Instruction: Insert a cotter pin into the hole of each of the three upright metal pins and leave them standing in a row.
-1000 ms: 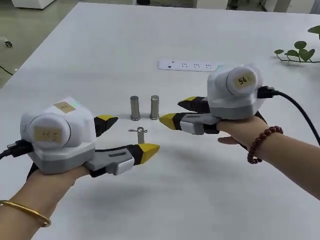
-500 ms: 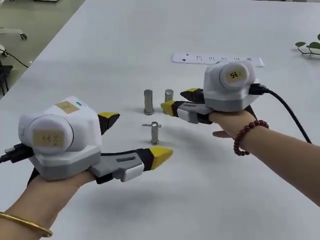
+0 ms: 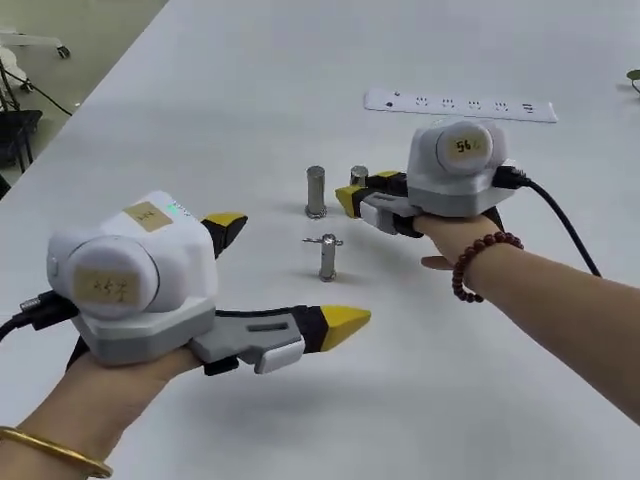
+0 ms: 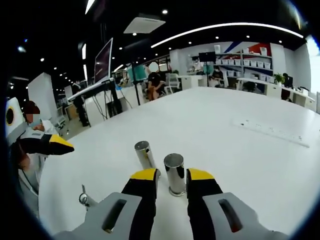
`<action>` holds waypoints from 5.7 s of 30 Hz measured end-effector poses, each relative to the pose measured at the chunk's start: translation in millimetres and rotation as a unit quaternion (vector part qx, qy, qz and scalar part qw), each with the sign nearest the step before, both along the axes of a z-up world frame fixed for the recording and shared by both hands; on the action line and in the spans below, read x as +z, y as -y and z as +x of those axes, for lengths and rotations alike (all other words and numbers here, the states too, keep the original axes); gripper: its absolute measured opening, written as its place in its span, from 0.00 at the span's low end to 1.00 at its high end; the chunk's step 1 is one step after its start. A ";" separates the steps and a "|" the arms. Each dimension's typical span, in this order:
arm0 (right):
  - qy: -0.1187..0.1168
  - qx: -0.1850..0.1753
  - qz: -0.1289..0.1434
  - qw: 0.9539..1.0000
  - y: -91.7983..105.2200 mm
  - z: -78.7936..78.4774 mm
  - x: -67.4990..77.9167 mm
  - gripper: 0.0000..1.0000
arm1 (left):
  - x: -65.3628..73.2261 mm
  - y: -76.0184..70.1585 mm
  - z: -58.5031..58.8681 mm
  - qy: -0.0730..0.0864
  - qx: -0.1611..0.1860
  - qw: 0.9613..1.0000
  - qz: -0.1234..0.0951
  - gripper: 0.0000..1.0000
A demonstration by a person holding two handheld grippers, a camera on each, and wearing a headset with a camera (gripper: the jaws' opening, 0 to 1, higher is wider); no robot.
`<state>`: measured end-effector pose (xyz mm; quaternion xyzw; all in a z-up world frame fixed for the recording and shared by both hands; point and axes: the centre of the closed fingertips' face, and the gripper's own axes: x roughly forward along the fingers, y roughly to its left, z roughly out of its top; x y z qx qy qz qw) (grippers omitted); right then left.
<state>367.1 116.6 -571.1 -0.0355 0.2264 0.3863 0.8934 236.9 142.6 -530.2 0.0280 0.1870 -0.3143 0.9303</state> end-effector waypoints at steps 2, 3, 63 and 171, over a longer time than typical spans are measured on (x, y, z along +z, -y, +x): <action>-0.002 -0.004 0.002 1.000 -0.8 1.0 -1.8 0.15 | -3.2 -1.5 1.2 -0.005 -0.001 1.000 0.005 0.96; 0.003 -0.007 -0.002 1.000 -0.1 2.6 -2.4 0.14 | -3.9 -2.1 1.5 -0.006 -0.001 1.000 0.004 0.97; 0.016 -0.075 -0.033 0.997 64.4 -101.4 3.0 0.08 | 7.8 4.5 -1.2 0.010 -0.016 1.000 -0.002 0.91; -0.027 0.001 -0.114 0.993 115.4 -106.4 14.3 0.23 | 7.9 6.0 -4.0 0.003 -0.018 1.000 -0.003 0.93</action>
